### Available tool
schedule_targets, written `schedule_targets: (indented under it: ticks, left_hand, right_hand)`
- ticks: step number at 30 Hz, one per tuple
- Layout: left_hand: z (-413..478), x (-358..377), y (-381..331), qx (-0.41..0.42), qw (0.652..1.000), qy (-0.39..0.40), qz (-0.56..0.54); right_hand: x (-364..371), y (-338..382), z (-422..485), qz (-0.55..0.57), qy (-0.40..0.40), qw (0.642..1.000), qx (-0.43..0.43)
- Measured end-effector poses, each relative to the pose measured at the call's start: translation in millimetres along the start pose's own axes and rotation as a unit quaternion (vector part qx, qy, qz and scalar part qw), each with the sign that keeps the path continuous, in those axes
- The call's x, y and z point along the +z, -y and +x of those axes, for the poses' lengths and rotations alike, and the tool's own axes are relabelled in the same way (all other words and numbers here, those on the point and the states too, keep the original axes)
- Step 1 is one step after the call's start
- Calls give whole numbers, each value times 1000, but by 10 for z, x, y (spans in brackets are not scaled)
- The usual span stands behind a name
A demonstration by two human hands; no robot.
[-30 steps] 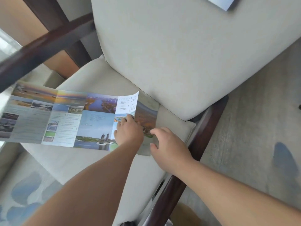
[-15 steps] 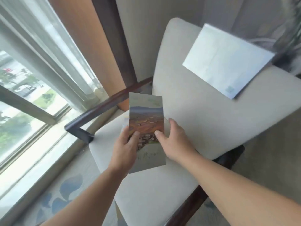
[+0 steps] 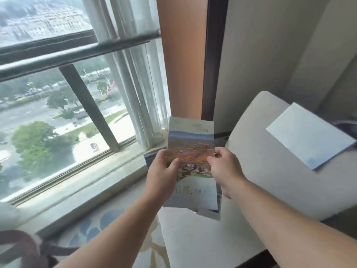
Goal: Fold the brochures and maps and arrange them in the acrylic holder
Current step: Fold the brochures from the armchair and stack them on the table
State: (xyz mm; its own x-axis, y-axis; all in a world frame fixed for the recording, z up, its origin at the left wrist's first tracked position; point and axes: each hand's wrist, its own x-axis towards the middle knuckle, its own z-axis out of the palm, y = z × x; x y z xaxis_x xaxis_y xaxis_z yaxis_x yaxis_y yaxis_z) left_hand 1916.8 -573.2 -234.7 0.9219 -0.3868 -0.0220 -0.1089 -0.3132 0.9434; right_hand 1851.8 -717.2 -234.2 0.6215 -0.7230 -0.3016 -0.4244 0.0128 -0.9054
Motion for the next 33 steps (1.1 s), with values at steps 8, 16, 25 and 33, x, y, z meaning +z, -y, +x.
schedule_targets:
  ticks: [8, 16, 25, 33]
  left_hand:
    - [-328, -954, -73, -105, 979, 35, -169]
    - [-694, -1631, -120, -86, 964, 59, -243]
    - [-893, -1840, -259, -70, 959, -79, -263]
    - [-995, -1953, -385, 9, 956, -47, -289]
  right_hand:
    - [566, 423, -911, -41, 60, 993, -93]
    - [891, 655, -1582, 4, 85, 984, -154]
    - [961, 778, -1762, 5, 98, 982, -161]
    - [880, 892, -1715, 132, 217, 965, -63]
